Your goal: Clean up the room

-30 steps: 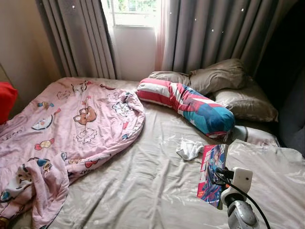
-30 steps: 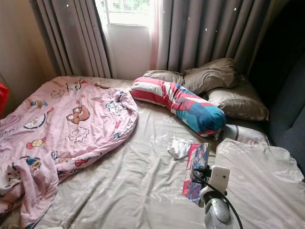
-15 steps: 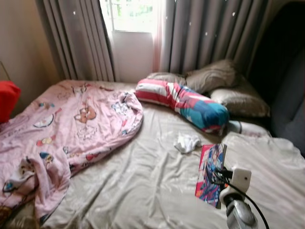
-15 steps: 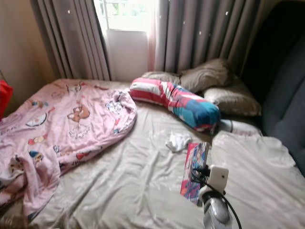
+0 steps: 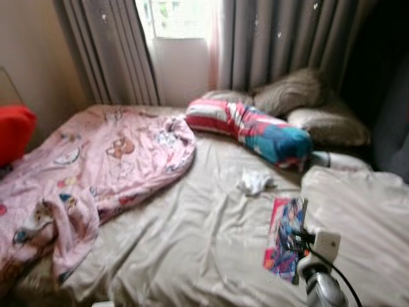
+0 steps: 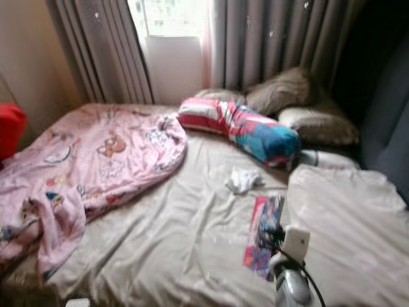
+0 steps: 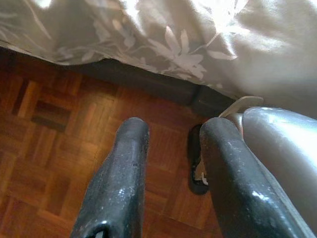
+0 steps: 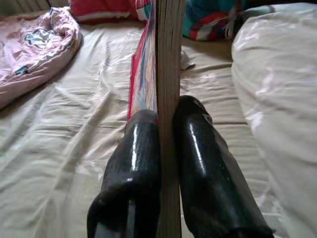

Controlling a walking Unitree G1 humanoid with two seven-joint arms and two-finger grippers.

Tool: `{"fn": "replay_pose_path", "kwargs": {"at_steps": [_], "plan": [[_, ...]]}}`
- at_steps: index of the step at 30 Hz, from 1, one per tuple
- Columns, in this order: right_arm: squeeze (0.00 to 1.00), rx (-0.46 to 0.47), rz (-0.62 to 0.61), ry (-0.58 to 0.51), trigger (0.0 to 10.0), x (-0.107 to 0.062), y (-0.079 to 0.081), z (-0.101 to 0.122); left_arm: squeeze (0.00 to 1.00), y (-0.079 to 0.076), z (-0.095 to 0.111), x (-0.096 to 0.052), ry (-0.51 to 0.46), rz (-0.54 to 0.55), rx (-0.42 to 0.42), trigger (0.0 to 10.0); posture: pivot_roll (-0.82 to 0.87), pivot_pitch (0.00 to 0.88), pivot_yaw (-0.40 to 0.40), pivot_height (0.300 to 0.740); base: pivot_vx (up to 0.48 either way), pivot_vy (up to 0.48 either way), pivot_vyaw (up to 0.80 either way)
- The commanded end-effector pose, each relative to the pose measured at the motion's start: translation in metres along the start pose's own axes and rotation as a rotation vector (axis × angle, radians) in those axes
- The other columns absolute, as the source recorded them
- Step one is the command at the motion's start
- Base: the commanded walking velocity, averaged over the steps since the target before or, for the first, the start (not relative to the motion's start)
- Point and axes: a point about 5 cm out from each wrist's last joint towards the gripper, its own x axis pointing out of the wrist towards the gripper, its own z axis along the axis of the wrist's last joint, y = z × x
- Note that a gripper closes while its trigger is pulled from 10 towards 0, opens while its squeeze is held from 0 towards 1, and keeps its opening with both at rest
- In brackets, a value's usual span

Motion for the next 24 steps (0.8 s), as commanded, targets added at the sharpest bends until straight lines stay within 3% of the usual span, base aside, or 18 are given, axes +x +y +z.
{"fn": "replay_pose_path", "kwargs": {"at_steps": [1,8,24], "plan": [[0.00,-0.002,0.019,-0.047,10.0,0.005,0.005,0.010,0.00,0.002,0.006,0.001,-0.010,0.003,0.010,10.0,-0.02,0.000,-0.018,0.658,0.000,0.000,0.00],[0.00,-0.017,0.038,-0.018,10.0,0.006,0.009,0.008,0.00,0.003,-0.004,-0.001,0.004,-0.001,0.011,10.0,-0.02,0.000,-0.016,0.644,0.000,0.000,0.00],[0.00,-0.006,0.032,-0.031,10.0,0.003,0.007,0.006,0.00,-0.006,-0.002,0.000,-0.002,-0.015,0.014,10.0,-0.02,0.004,-0.007,0.635,0.000,0.000,0.00]]}}
